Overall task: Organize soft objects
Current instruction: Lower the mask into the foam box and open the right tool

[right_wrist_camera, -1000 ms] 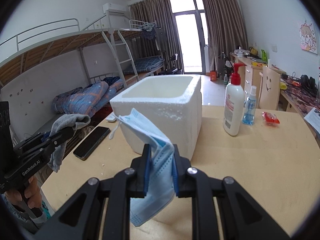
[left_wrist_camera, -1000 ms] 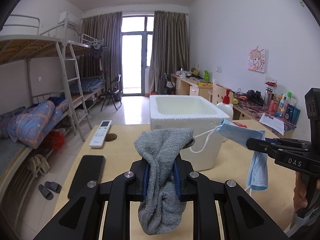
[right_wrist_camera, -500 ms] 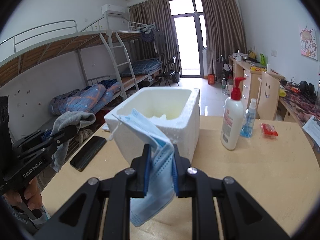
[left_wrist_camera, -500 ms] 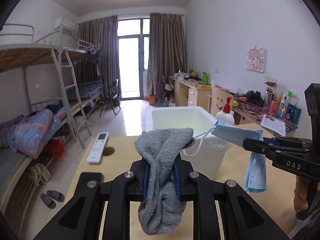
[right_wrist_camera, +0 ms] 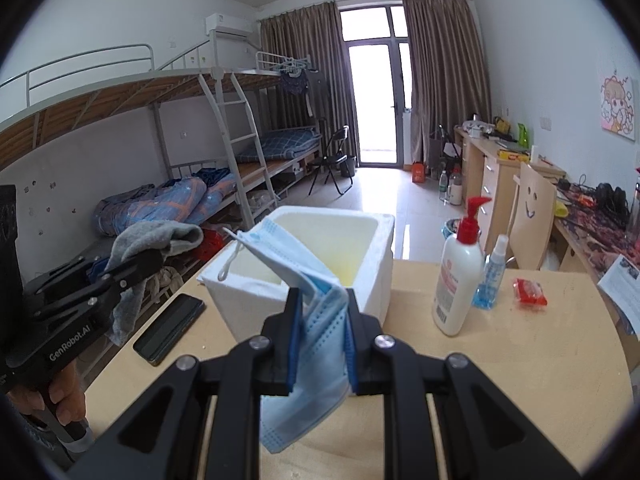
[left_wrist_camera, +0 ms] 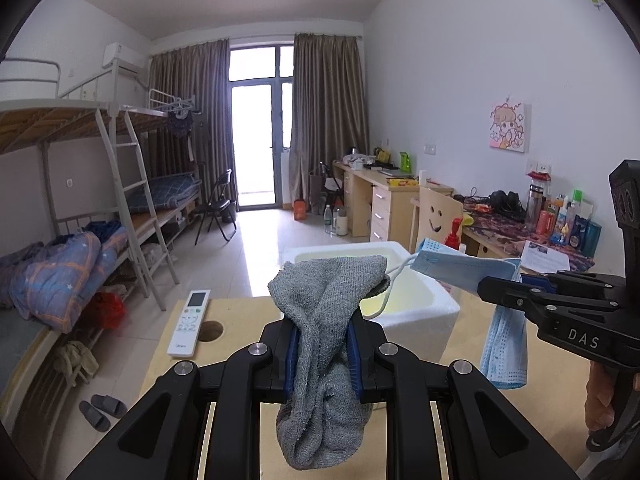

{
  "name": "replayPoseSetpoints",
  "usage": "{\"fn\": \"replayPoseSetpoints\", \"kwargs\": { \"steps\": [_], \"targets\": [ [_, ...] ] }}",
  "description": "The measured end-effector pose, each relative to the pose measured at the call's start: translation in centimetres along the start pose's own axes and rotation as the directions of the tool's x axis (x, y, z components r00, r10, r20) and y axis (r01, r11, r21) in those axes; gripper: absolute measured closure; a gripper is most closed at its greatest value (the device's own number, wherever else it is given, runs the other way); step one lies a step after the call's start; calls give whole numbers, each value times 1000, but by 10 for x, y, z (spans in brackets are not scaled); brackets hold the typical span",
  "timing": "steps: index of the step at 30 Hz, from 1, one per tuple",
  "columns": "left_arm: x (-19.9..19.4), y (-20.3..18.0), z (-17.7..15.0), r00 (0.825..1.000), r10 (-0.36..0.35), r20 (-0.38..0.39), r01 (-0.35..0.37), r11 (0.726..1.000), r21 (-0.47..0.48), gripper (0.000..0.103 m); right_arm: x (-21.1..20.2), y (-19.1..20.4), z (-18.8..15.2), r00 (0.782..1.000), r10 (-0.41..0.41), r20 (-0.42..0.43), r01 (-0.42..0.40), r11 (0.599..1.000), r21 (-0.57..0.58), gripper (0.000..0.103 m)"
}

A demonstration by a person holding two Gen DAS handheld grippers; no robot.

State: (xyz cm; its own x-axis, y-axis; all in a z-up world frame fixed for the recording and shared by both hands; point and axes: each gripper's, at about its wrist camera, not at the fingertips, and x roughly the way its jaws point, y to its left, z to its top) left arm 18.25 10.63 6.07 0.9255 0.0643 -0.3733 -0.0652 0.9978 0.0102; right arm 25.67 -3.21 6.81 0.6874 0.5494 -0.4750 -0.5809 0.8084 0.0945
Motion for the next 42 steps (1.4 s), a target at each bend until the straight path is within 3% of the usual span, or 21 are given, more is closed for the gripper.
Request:
{"fn": "replayPoseSetpoints", "kwargs": {
  "steps": [10,42],
  "targets": [
    [9,2,17,1000,-25,-5,25,1000,-4,82,14,-5,18,1000,24,-10,-23,1000,13,80],
    [35,21,26,999,38,-6,-38,999,-29,82,81,9,48,998,46,-47,-48,998,-45,80]
  ]
}}
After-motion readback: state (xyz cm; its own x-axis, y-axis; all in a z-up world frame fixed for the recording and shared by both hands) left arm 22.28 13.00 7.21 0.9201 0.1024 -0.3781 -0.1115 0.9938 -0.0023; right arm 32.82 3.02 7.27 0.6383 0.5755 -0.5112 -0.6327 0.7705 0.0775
